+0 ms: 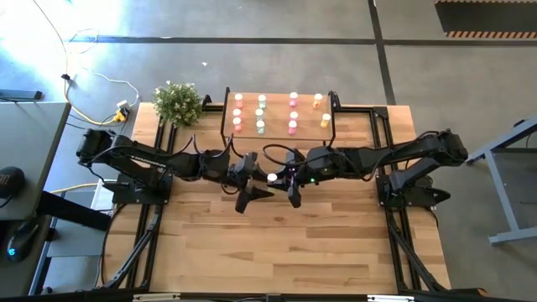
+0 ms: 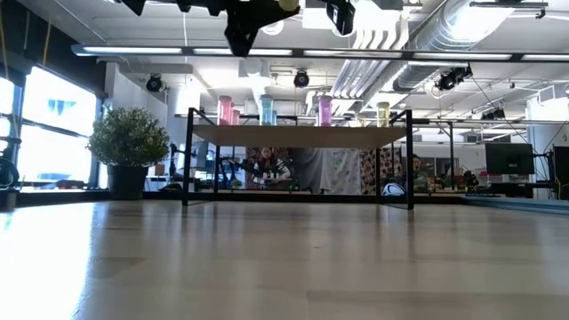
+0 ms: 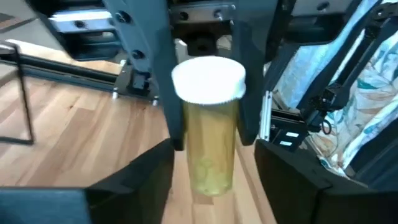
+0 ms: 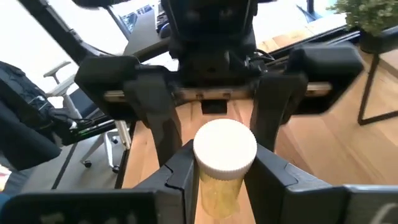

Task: Pick and place medicine bottles onto shelf by color
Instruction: Put the yellow pill bottle on the shelf aligned with the other yellow pill bottles

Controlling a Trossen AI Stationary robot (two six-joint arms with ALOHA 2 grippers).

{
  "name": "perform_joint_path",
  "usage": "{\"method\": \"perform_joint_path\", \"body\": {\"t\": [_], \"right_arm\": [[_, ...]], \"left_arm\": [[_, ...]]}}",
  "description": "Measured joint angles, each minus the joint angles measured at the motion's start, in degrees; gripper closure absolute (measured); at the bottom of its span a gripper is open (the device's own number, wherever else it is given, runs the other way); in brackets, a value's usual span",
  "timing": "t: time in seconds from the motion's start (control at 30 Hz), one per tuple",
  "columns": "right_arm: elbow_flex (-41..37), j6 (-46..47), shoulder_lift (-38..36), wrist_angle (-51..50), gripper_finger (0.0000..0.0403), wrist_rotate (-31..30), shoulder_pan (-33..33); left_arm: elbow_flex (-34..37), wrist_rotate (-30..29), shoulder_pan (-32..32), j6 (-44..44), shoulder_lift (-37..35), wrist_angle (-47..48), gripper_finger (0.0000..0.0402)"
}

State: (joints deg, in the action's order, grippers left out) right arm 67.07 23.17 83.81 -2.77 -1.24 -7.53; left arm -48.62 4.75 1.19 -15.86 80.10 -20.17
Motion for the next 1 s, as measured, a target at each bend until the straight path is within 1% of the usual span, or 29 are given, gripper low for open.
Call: {"method": "perform_joint_path", "body": {"t": [0.1,0.2,0.33,0.4,0.6,0.8,0.9,1.0], "right_arm": [[-0.1,0.4,-0.7,-1.5,0.0308,-2.2,-0.3],[-0.1,0.6,-1.8,-2.2,0.0308,-5.5,-0.6],[-0.1,2.0,-3.9,-3.2,0.0308,-10.0,-0.9],[-0.1,2.3,-5.4,-4.7,0.0308,-13.4,-1.3],[-0.1,0.1,-11.0,-7.8,0.0308,-26.6,-2.9],[-0.1,-1.6,-16.3,-12.7,0.0308,-42.3,-5.2],[-0.1,-0.1,-18.2,-17.1,0.0308,-51.2,-6.7],[-0.1,4.3,-19.0,-23.0,0.0308,-60.5,-8.3]], "left_arm": [[0.0,0.0,0.8,0.0,-2.0,2.6,0.0162],[0.0,-0.1,1.6,0.1,-3.7,6.3,0.0143],[0.0,0.0,2.6,1.2,-6.1,9.9,0.0136],[0.0,0.2,3.1,1.7,-7.3,11.5,0.0136],[0.0,0.2,4.5,6.0,-11.8,14.1,0.0135],[0.0,0.2,5.2,9.5,-17.5,15.0,0.0135],[0.0,0.1,5.3,11.3,-20.4,15.9,0.0135],[0.0,0.1,5.3,12.9,-23.2,17.9,0.0135]]}}
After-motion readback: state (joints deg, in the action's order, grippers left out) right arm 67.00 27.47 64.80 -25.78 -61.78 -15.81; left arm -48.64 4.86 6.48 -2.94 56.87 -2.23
